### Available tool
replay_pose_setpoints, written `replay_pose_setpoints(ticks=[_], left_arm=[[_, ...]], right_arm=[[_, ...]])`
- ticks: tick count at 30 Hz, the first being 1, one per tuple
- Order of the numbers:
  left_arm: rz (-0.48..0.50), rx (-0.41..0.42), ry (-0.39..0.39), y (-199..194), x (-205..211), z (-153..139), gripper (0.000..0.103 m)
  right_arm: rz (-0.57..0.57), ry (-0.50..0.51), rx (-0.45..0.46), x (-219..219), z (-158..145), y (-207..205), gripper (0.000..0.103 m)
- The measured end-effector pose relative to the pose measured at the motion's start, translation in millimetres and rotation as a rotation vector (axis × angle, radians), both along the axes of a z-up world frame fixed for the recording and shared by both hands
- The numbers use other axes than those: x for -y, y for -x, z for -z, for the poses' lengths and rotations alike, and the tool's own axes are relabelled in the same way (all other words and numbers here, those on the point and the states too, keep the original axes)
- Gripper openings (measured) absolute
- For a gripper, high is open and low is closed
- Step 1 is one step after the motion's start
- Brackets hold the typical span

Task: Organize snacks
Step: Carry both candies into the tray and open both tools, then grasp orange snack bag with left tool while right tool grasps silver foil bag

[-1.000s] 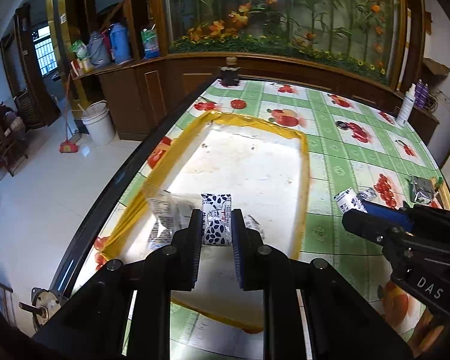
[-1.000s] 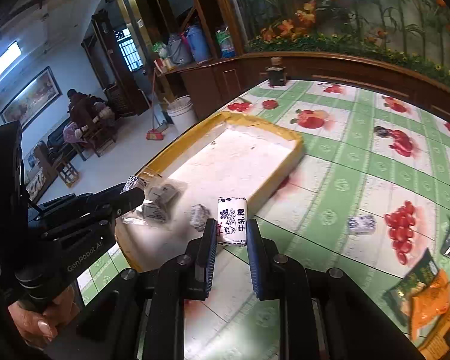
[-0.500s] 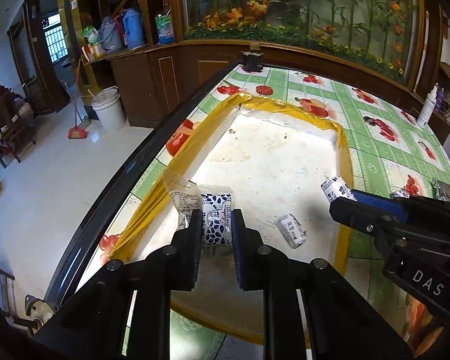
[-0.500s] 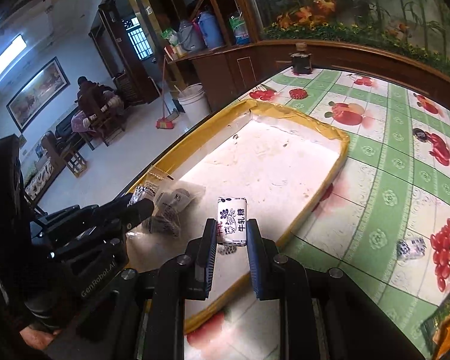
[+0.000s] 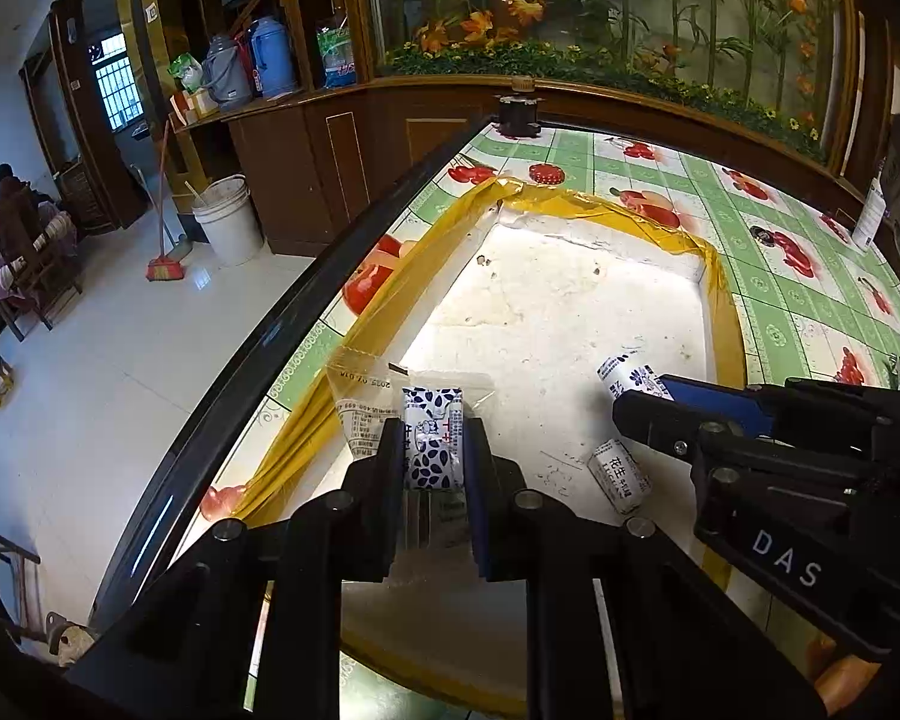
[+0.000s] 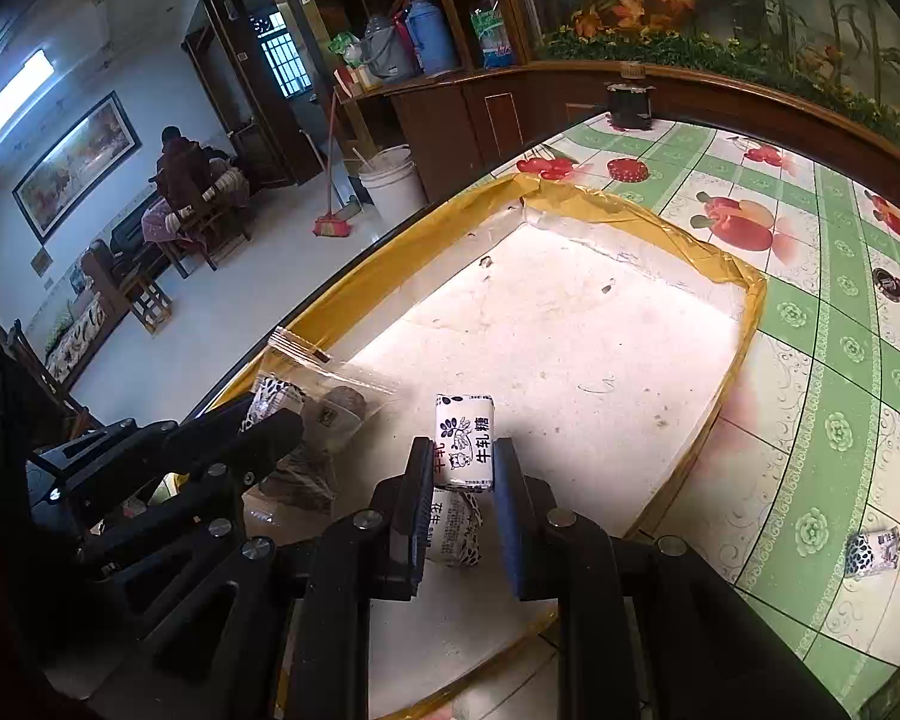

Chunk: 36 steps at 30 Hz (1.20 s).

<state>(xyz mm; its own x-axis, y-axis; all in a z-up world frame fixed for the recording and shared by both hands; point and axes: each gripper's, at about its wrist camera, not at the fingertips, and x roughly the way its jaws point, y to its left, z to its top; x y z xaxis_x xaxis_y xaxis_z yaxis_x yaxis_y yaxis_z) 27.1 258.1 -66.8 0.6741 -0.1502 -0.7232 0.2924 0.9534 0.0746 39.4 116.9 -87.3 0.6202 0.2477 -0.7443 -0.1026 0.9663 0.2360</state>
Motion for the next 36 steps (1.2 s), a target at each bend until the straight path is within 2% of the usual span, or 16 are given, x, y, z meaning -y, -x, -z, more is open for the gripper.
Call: replay_pose_setpoints(ticks=[15, 19, 22, 24, 27, 29, 34, 36], left_arm=[[0.000, 0.001, -0.014, -1.0, 0.7, -0.2, 0.016], [-0.001, -0.009, -0.010, -2.3, -0.3, -1.3, 0.017], [-0.013, -0.020, 0.003, -3.7, -3.5, -3.0, 0.031], [-0.020, -0.017, 0.010, -3.2, -5.6, -5.8, 0.051], [-0.021, -0.006, 0.032, 1.2, -8.8, -12.7, 0.065], [-0.017, -0.005, 0.041, 3.7, -7.4, -16.9, 0.072], [0.036, 0.008, 0.060, 22.2, 5.7, -26.8, 0.072], [0.073, 0.009, 0.064, 31.8, 16.9, -29.6, 0.072]], right_arm=[[-0.002, 0.013, 0.009, -3.5, -1.5, -4.6, 0.020], [0.009, 0.019, -0.016, -2.1, 5.0, -8.4, 0.024], [0.026, 0.014, -0.019, 1.5, 6.6, -7.8, 0.024], [0.034, 0.011, -0.012, 4.8, 3.5, -5.2, 0.024], [0.049, 0.004, 0.018, 13.2, -9.1, 7.5, 0.024], [0.062, -0.003, 0.031, 20.6, -17.1, 18.0, 0.029], [0.133, -0.015, 0.054, 50.2, -27.6, 60.9, 0.042], [0.166, -0.021, 0.054, 63.1, -27.6, 81.0, 0.044]])
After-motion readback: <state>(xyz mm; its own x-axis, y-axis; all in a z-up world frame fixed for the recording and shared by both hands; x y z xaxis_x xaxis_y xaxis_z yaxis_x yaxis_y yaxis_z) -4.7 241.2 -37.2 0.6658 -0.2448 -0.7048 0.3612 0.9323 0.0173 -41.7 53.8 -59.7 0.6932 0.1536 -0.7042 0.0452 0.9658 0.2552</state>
